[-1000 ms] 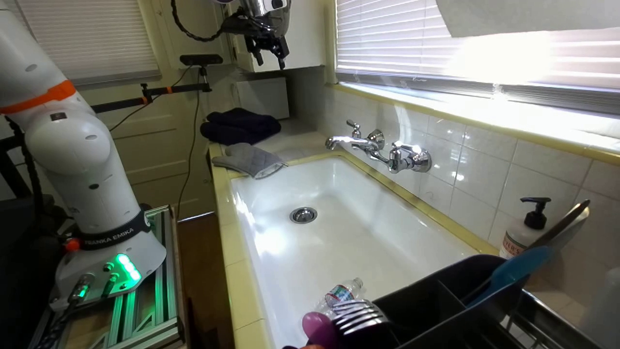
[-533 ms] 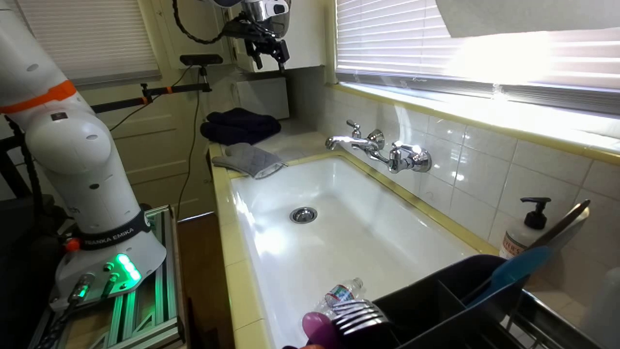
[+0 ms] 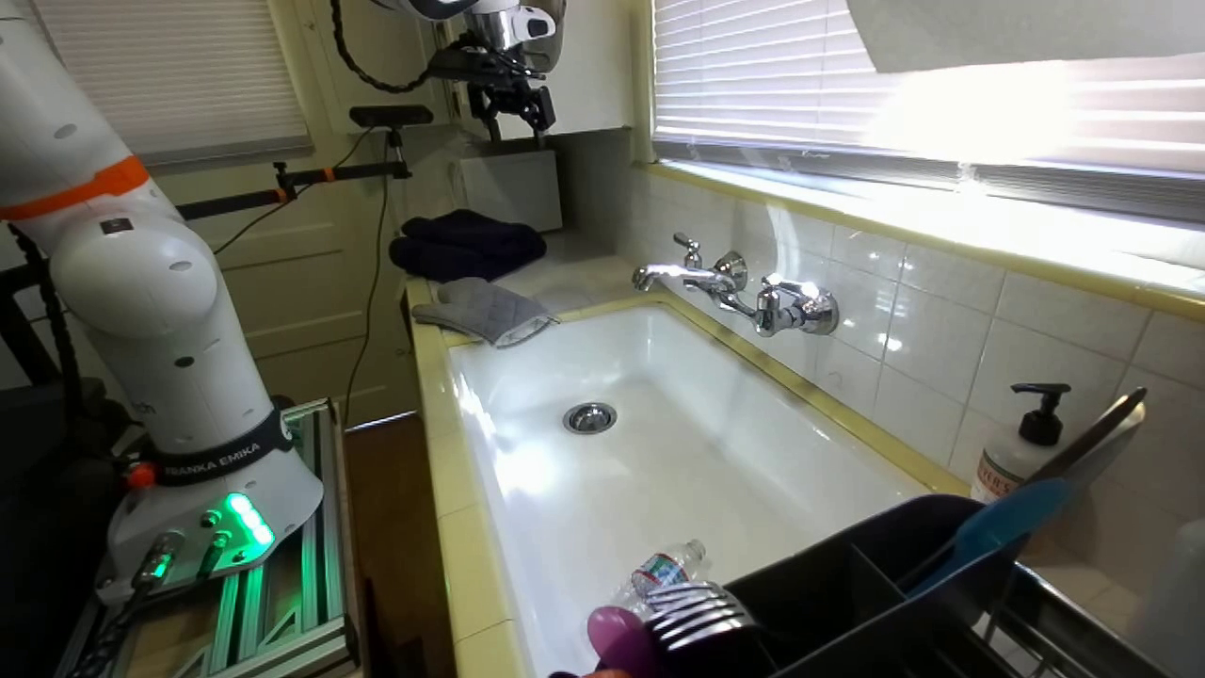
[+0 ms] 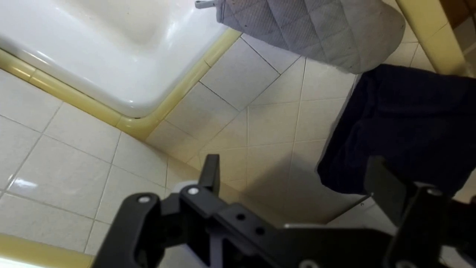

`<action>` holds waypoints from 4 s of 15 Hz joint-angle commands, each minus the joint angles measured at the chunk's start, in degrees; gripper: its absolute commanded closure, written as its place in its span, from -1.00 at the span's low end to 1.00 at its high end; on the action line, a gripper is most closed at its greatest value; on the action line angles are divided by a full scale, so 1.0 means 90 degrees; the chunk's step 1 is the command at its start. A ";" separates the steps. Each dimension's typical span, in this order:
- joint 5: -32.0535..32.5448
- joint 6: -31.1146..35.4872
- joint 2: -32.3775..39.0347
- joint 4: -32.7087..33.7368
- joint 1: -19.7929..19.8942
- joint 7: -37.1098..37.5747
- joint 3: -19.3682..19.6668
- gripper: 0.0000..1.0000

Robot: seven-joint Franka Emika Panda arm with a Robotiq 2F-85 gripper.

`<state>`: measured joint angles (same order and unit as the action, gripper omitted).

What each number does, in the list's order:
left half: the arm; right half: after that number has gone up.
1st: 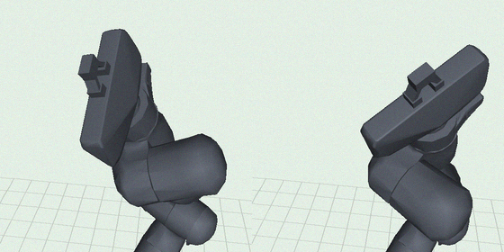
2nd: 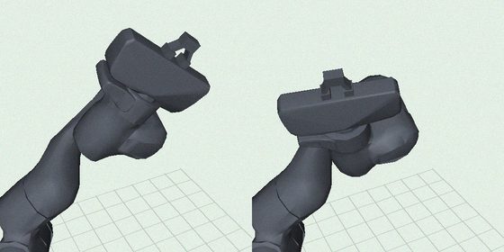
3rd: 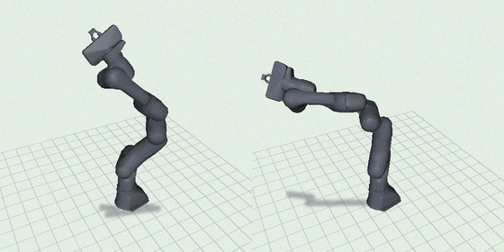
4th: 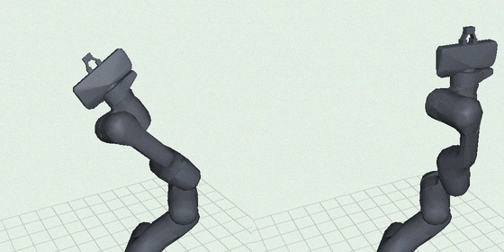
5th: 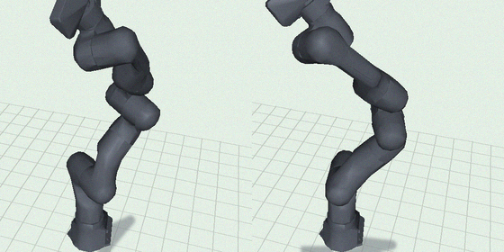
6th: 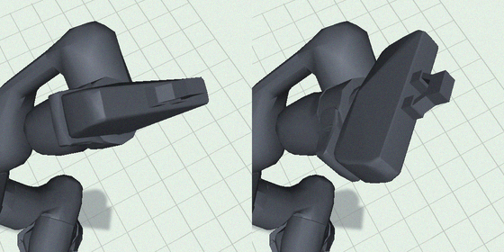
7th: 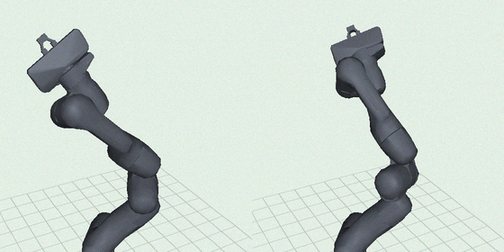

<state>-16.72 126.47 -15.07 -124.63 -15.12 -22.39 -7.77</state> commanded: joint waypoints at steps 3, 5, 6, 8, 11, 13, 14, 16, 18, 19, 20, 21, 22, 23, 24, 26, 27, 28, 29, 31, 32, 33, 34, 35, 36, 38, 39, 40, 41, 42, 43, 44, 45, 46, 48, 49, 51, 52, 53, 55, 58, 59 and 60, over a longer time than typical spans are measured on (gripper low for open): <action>-0.0202 0.0627 0.0010 -0.0443 -0.0100 -0.0379 -0.0012 -1.00; -0.0034 0.0391 0.0060 -0.0254 -0.0066 -0.0279 -0.0003 -1.00; -0.0037 0.0458 0.0067 -0.0292 -0.0075 -0.0279 -0.0004 -1.00; -0.0038 0.0493 0.0067 -0.0317 -0.0078 -0.0279 -0.0004 -1.00; 0.0157 -0.0062 0.0193 -0.0368 -0.0256 -0.0828 -0.0108 -1.00; 0.0256 -0.0322 0.0252 -0.0427 -0.0318 -0.1138 -0.0204 -1.00; 0.0246 -0.0459 0.0275 -0.0443 -0.0367 -0.1372 -0.0230 -1.00; 0.0206 -0.0714 0.0342 -0.0499 -0.0440 -0.1852 -0.0288 -1.00; 0.0242 -0.0881 0.0478 -0.0547 -0.0459 -0.2385 -0.0327 -1.00; 0.0336 -0.0907 0.0548 -0.0574 -0.0429 -0.2518 -0.0358 -1.00; 0.0315 -0.0899 0.0632 -0.0613 -0.0418 -0.2777 -0.0358 -1.00; 0.0331 -0.0857 0.0746 -0.0636 -0.0397 -0.2946 -0.0365 -1.00; 0.0221 -0.0791 0.0600 -0.0569 -0.0365 -0.2590 -0.0406 -1.00; 0.0234 -0.0791 0.0680 -0.0590 -0.0350 -0.2729 -0.0413 -1.00; 0.0241 -0.0791 0.0746 -0.0597 -0.0340 -0.2809 -0.0419 -1.00; 0.0245 -0.0791 0.0802 -0.0597 -0.0334 -0.2868 -0.0425 -1.00; 0.0246 -0.0791 0.0801 -0.0596 -0.0334 -0.2882 -0.0425 -1.00; 0.0246 -0.0791 0.0801 -0.0595 -0.0334 -0.2889 -0.0425 -1.00; 0.0318 -0.0747 0.0979 -0.0617 -0.0359 -0.2981 -0.0460 -1.00; 0.0258 -0.0557 0.1227 -0.0725 -0.0404 -0.3260 -0.0517 -1.00; 0.0303 -0.0407 0.1282 -0.0811 -0.0417 -0.3401 -0.0576 -1.00; 0.0278 -0.0273 0.1377 -0.0863 -0.0416 -0.3644 -0.0618 -1.00; 0.0331 -0.0113 0.1448 -0.0927 -0.0405 -0.3713 -0.0679 -1.00; 0.0354 0.0087 0.1524 -0.0997 -0.0393 -0.3851 -0.0727 -1.00; 0.0376 0.0296 0.1579 -0.1085 -0.0384 -0.3982 -0.0772 -1.00; 0.0398 0.0690 0.1691 -0.1263 -0.0363 -0.4252 -0.0843 -1.00; 0.0435 0.0888 0.1734 -0.1373 -0.0351 -0.4383 -0.0869 -1.00; 0.0453 0.1043 0.1780 -0.1455 -0.0336 -0.4497 -0.0884 -1.00; 0.0463 0.1217 0.1817 -0.1562 -0.0320 -0.4612 -0.0894 -1.00; 0.0439 0.1396 0.1850 -0.1668 -0.0308 -0.4766 -0.0904 -1.00; 0.0431 0.1569 0.1887 -0.1775 -0.0296 -0.4883 -0.0911 -1.00; 0.0343 0.1712 0.1914 -0.1850 -0.0281 -0.5059 -0.0924 -1.00; 0.0264 0.1871 0.1916 -0.1930 -0.0276 -0.5193 -0.0948 -1.00; 0.0268 0.2027 0.1913 -0.1982 -0.0274 -0.5187 -0.0960 -1.00; 0.0366 0.1791 0.1965 -0.1819 -0.0246 -0.4999 -0.0959 -1.00; 0.0366 0.1818 0.1966 -0.1841 -0.0247 -0.5013 -0.0964 -1.00; 0.0366 0.1824 0.1965 -0.1842 -0.0248 -0.5018 -0.0971 -1.00; 0.0366 0.1825 0.1965 -0.1842 -0.0248 -0.5020 -0.0975 -1.00; 0.0316 0.1804 0.2002 -0.1824 -0.0238 -0.5081 -0.0974 -1.00; 0.0248 0.1783 0.2099 -0.1767 -0.0230 -0.5101 -0.0980 -1.00; 0.0085 0.1778 0.2215 -0.1722 -0.0205 -0.4998 -0.1001 -1.00; 0.0004 0.1797 0.2251 -0.1710 -0.0200 -0.4977 -0.1016 -1.00; -0.0026 0.1804 0.2276 -0.1703 -0.0195 -0.4933 -0.1029 -1.00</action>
<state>-15.15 143.03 3.89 -140.87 -17.90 -67.51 -15.84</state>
